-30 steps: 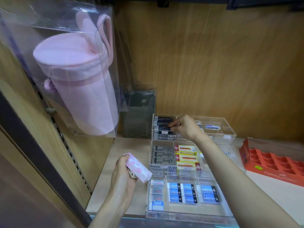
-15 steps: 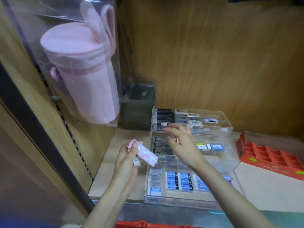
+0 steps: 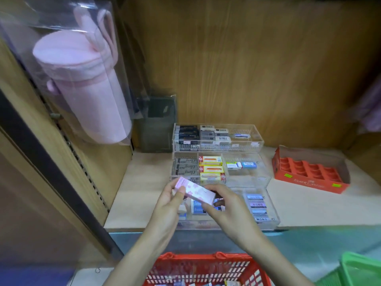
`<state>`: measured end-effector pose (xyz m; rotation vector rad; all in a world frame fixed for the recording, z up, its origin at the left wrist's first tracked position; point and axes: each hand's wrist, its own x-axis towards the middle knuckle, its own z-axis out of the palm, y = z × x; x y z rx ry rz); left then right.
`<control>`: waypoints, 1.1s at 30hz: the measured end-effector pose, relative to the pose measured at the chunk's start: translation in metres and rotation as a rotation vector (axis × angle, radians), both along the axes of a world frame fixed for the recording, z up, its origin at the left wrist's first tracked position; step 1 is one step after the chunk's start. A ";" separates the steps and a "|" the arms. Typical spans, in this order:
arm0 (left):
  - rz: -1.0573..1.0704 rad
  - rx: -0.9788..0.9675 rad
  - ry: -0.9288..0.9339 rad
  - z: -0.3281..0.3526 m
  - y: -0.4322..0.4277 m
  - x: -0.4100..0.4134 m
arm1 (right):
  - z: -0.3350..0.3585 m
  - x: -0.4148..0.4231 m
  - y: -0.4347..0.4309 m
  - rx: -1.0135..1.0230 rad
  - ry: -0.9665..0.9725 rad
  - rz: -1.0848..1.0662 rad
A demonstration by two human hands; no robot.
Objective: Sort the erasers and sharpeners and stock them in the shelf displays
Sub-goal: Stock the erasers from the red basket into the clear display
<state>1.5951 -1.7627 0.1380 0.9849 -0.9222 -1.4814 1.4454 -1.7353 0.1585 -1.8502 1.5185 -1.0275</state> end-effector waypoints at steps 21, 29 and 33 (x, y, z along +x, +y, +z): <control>-0.216 0.078 -0.106 -0.031 0.026 -0.116 | -0.104 -0.178 0.004 0.188 0.352 -0.820; -0.159 -0.094 -0.486 -0.019 0.027 -0.106 | -0.084 -0.174 0.015 0.111 0.267 -0.705; -0.192 -0.149 -0.490 -0.016 0.030 -0.104 | -0.027 -0.120 0.043 0.082 -0.271 -0.205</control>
